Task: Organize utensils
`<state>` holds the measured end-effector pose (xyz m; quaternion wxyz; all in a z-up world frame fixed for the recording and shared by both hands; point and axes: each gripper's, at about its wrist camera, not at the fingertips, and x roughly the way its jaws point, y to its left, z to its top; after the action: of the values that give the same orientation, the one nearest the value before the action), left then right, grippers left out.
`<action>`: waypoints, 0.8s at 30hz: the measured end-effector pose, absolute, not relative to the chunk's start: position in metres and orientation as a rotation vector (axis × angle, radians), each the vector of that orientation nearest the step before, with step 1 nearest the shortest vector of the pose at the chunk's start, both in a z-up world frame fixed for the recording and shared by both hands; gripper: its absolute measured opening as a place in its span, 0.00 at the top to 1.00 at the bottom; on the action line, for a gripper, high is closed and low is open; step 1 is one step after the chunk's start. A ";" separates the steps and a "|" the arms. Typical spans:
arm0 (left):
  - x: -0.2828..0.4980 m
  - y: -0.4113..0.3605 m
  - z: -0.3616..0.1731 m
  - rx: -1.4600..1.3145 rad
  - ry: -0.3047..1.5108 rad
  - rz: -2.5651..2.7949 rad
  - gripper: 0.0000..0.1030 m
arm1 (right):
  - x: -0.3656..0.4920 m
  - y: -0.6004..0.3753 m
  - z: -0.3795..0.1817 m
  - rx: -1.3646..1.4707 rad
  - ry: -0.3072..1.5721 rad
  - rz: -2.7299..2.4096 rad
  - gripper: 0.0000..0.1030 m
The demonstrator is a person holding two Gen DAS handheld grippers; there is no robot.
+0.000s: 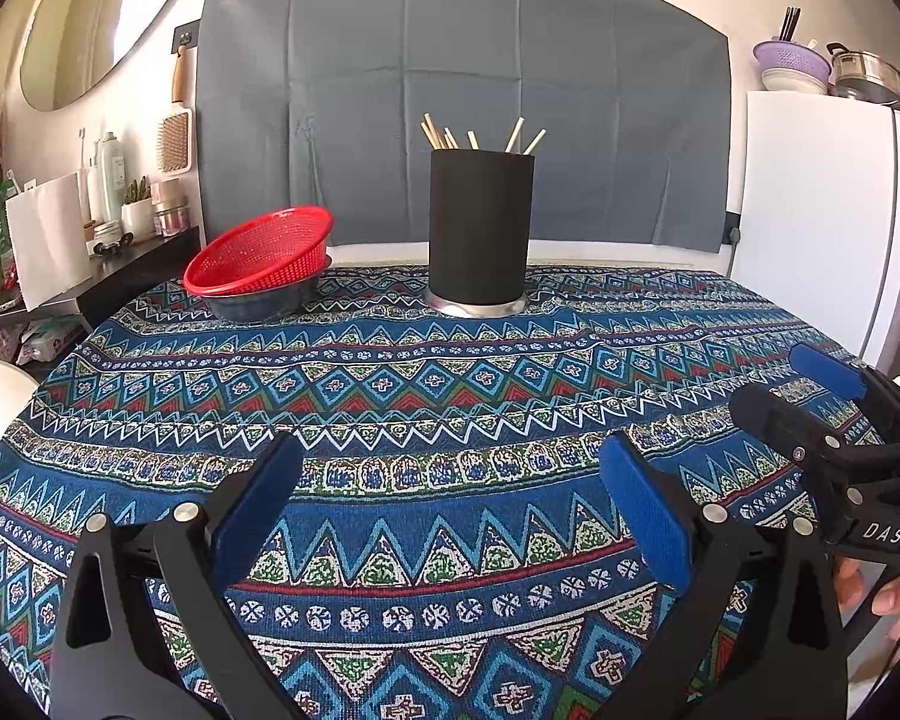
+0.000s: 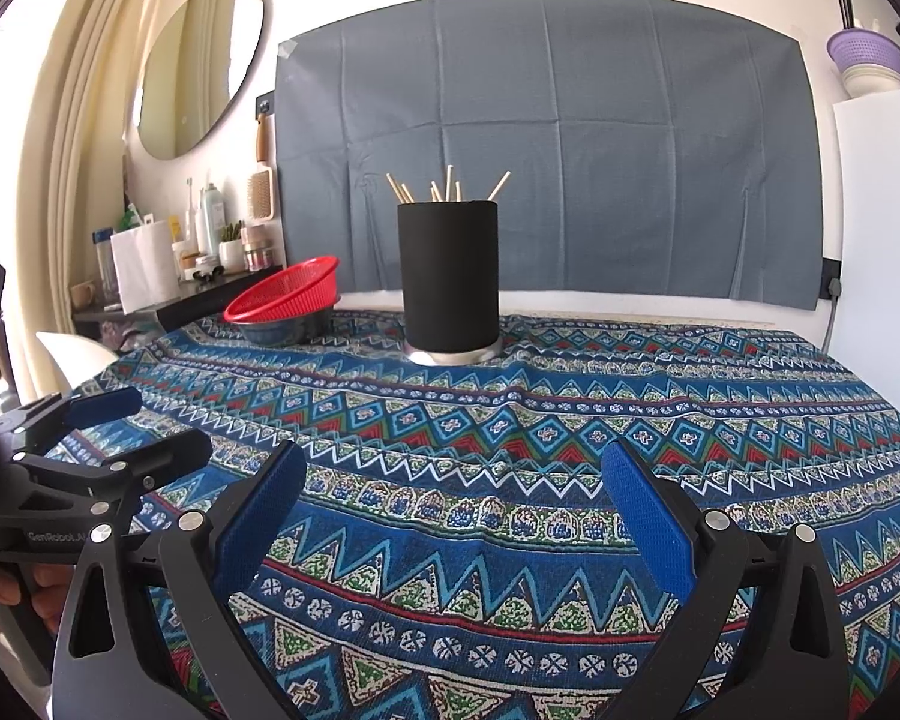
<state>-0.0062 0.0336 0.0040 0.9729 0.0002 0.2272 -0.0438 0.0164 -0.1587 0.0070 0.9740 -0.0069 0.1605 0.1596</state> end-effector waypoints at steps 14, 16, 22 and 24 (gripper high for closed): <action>-0.005 0.034 0.003 0.000 0.464 -0.089 0.06 | 0.016 -0.159 0.007 -0.013 0.319 0.319 0.08; -0.005 0.034 0.003 -0.001 0.464 -0.090 0.06 | 0.015 -0.159 0.007 -0.013 0.318 0.318 0.08; -0.006 0.035 0.004 -0.010 0.460 -0.089 0.06 | 0.016 -0.159 0.007 -0.014 0.318 0.319 0.08; -0.007 0.034 0.004 -0.007 0.456 -0.087 0.06 | 0.016 -0.158 0.007 -0.017 0.319 0.317 0.08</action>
<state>-0.0071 0.0345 0.0038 0.9731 -0.0035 0.2261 -0.0430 0.0159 -0.1584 0.0075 0.9748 -0.0082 0.1582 0.1571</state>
